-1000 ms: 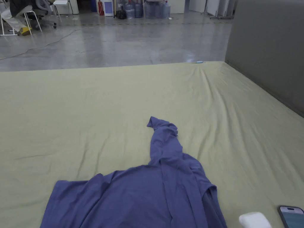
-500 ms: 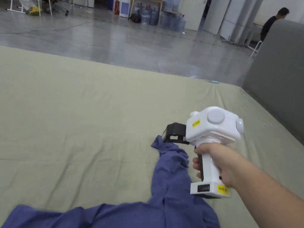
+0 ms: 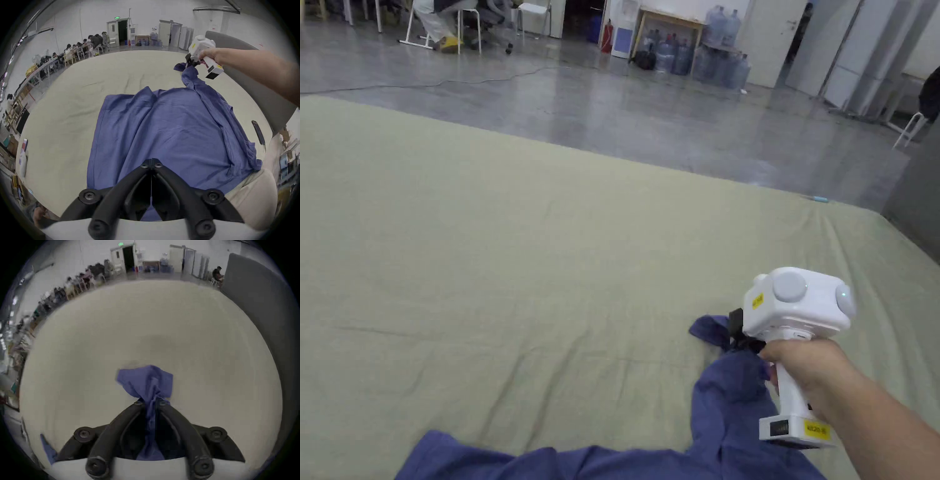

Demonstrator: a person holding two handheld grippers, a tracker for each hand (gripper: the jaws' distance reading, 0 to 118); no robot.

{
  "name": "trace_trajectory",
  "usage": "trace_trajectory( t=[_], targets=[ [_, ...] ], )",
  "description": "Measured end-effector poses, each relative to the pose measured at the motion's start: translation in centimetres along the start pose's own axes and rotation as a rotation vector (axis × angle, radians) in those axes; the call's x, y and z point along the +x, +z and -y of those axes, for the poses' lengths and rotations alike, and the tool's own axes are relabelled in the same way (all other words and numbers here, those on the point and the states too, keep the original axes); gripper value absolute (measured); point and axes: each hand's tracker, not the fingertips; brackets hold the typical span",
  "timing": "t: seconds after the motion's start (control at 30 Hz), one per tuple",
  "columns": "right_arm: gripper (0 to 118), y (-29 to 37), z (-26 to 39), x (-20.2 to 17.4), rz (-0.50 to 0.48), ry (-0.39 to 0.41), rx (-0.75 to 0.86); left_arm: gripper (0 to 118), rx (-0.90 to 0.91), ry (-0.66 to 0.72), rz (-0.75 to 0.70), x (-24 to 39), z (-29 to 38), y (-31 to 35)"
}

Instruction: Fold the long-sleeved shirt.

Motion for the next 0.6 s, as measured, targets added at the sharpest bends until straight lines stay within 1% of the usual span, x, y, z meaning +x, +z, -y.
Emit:
trace_trajectory(
  t=[0.03,0.1,0.17,0.27,0.3,0.33,0.4,0.43,0.47,0.5,0.57,0.6],
  targets=[
    [6,2.4,0.4,0.1,-0.052,0.026,0.043,0,0.004,-0.002,0.002,0.2,0.1,0.1],
    [6,7.2,1.5,0.3,-0.069,0.055,0.101,0,0.007,-0.009,0.019,0.4,0.1,0.2],
    [6,12.6,3.8,0.1,-0.091,0.138,0.142,0,0.005,-0.031,0.009,1.0,0.4,0.2],
    [6,18.4,9.4,-0.1,-0.097,0.186,0.126,0,0.005,-0.034,0.016,1.2,0.5,0.3],
    [6,19.6,11.3,-0.1,-0.107,0.208,0.124,0,0.004,-0.027,0.020,1.2,0.5,0.3],
    [6,20.7,13.8,-0.3,-0.116,0.248,0.133,0,0.004,-0.025,0.017,1.2,0.6,0.3],
    [6,22.1,18.2,-0.5,-0.107,0.303,0.111,0,0.003,-0.034,0.005,1.4,0.6,0.3],
    [6,22.3,21.0,-0.6,-0.082,0.316,0.101,0,0.002,-0.043,-0.009,1.5,0.6,0.3],
    [6,22.1,23.9,-1.0,-0.025,0.333,0.069,0,0.002,-0.052,-0.023,1.6,0.7,0.2],
    [6,21.3,26.1,-1.0,-0.005,0.332,0.018,0,0.003,-0.056,-0.034,1.6,0.7,0.1],
    [6,18.5,30.5,-0.4,-0.080,0.249,-0.116,0,0.001,-0.058,-0.034,1.6,0.6,0.0],
    [6,17.1,32.0,-0.5,-0.078,0.214,-0.172,0,0.001,-0.053,-0.036,1.6,0.6,0.0]
  ],
)
